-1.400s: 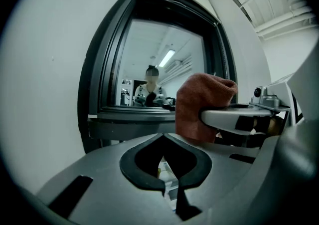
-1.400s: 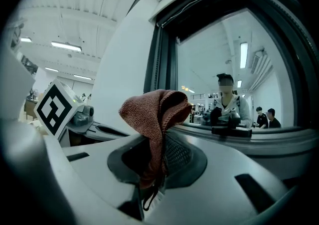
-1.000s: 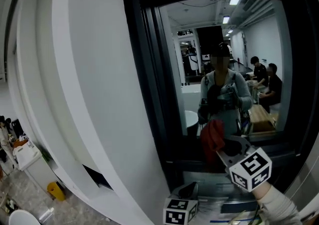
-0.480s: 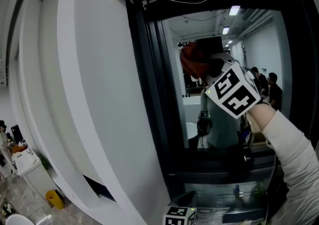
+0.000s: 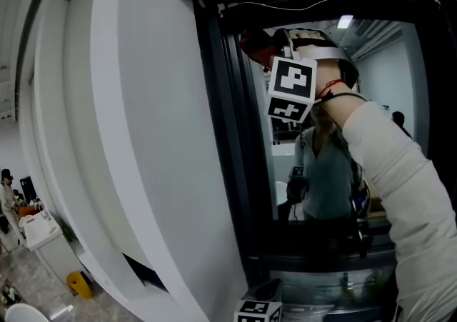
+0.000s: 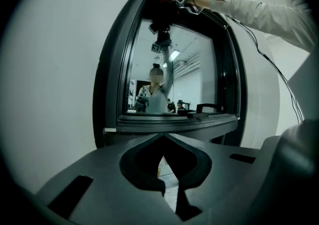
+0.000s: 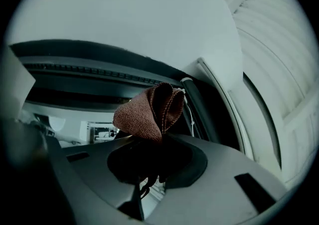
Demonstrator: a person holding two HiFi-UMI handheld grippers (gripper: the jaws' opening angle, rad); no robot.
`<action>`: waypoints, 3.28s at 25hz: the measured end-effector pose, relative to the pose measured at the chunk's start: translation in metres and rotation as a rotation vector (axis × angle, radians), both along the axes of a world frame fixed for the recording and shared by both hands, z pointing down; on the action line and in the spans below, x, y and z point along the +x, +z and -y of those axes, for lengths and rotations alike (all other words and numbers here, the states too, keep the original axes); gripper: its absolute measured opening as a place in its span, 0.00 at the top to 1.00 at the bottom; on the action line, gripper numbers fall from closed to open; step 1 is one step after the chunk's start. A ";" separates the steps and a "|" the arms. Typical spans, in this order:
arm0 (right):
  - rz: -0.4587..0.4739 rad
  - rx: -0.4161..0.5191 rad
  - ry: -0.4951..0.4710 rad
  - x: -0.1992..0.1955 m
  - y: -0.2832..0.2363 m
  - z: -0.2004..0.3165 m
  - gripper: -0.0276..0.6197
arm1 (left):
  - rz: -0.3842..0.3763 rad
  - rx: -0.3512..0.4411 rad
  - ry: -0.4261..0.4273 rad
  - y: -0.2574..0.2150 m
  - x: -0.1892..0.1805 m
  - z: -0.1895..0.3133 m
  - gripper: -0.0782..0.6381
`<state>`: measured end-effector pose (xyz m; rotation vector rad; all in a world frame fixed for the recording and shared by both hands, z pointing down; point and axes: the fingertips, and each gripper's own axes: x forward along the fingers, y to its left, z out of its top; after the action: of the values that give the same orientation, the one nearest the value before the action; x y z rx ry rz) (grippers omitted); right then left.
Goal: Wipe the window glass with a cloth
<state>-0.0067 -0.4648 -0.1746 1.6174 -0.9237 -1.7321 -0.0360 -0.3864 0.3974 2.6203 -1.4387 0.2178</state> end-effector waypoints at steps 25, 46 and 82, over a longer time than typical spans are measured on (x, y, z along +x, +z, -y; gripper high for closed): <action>-0.003 -0.146 0.158 0.009 0.051 0.064 0.88 | 0.005 0.024 -0.014 -0.006 -0.008 0.012 0.88; -0.044 -0.390 0.143 0.024 0.214 0.075 0.88 | 0.019 0.083 0.023 -0.025 0.012 0.012 0.88; 0.066 -0.786 0.021 0.026 0.430 0.070 0.88 | 0.021 0.038 0.023 -0.005 0.018 0.025 0.88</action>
<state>0.0197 -0.5349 0.2549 1.1427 -1.3848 -1.0770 -0.0183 -0.4111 0.3924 2.6741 -1.4339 0.2236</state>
